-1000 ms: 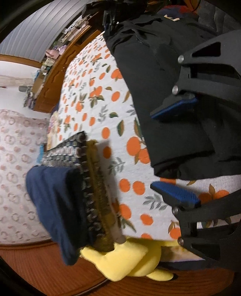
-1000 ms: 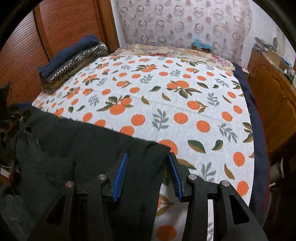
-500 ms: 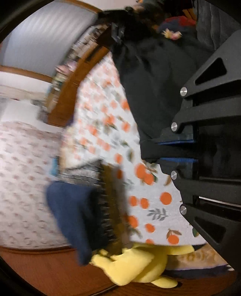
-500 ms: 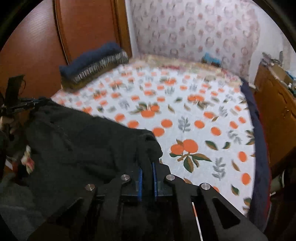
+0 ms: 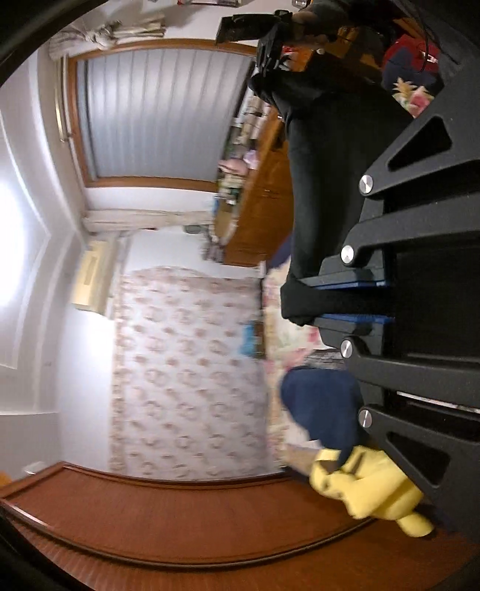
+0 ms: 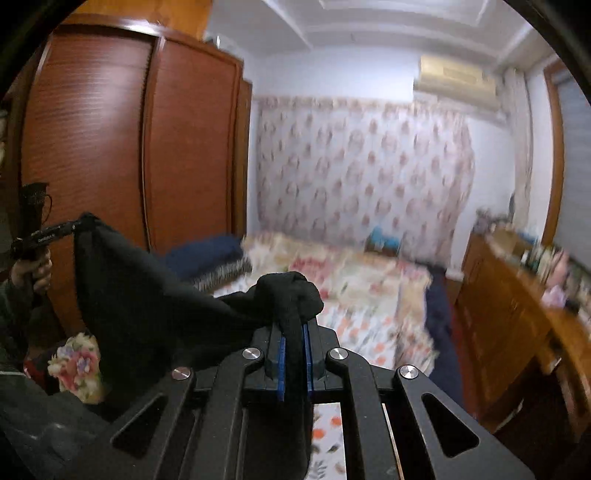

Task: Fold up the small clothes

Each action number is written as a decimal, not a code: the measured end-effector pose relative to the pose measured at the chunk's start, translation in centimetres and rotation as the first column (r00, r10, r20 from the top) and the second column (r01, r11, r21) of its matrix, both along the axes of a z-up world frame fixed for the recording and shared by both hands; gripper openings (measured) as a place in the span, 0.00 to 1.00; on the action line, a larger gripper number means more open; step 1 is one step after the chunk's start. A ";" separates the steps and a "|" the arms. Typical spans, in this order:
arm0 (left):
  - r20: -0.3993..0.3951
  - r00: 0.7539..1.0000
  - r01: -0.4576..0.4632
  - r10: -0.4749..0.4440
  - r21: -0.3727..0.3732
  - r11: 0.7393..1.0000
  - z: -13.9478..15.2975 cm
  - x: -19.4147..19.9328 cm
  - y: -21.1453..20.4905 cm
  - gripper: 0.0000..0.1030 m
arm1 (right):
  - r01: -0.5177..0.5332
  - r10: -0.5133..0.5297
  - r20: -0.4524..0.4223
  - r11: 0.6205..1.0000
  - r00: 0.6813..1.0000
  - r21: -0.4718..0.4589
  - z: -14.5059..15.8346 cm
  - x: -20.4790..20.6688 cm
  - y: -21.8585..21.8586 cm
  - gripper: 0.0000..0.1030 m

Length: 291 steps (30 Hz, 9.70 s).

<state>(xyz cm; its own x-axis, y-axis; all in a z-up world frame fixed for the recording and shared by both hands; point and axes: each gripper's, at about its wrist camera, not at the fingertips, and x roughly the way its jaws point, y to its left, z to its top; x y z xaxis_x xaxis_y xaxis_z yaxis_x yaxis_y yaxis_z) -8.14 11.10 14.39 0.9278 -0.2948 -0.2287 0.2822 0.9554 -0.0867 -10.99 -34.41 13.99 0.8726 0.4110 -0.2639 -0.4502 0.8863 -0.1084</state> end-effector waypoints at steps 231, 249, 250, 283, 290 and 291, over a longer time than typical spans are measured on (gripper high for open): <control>-0.451 0.871 -0.157 0.192 0.116 0.981 -20.5 12.4 -3.7 0.49 | 0.254 -0.278 -0.381 0.961 0.882 -0.113 -13.5 13.9 -3.2 0.37; -0.544 0.807 -0.169 0.230 0.160 0.973 -24.0 14.1 -3.5 0.49 | 0.243 -0.293 -0.404 0.955 0.867 -0.173 -13.2 11.5 -4.3 0.45; -0.547 0.805 -0.166 0.230 0.164 0.972 -24.1 14.2 -3.6 0.49 | 0.249 -0.301 -0.399 0.952 0.866 -0.178 -12.9 11.4 -4.3 0.45; -0.544 0.815 -0.140 0.199 0.148 0.979 -24.0 13.7 -3.7 0.24 | 0.055 -0.134 -0.462 0.982 0.877 -0.179 -19.0 16.5 6.8 0.62; -0.498 0.861 -0.068 0.104 0.091 0.994 -21.8 12.7 -5.7 0.08 | 0.059 -0.135 -0.452 0.982 0.882 -0.179 -19.1 16.2 7.3 0.65; -0.483 0.871 -0.062 0.089 0.073 0.995 -21.2 12.7 -5.9 0.08 | 0.055 -0.133 -0.455 0.982 0.881 -0.179 -19.0 16.2 7.2 0.65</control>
<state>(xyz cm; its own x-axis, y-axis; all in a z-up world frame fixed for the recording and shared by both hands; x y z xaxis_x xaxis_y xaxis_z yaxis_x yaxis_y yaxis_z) 4.53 5.22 -6.86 0.7147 -0.2027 -0.6695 0.1446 0.9792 -0.1421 5.18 -27.17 -5.03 0.6668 0.2530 -0.7009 -0.3984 0.9159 -0.0484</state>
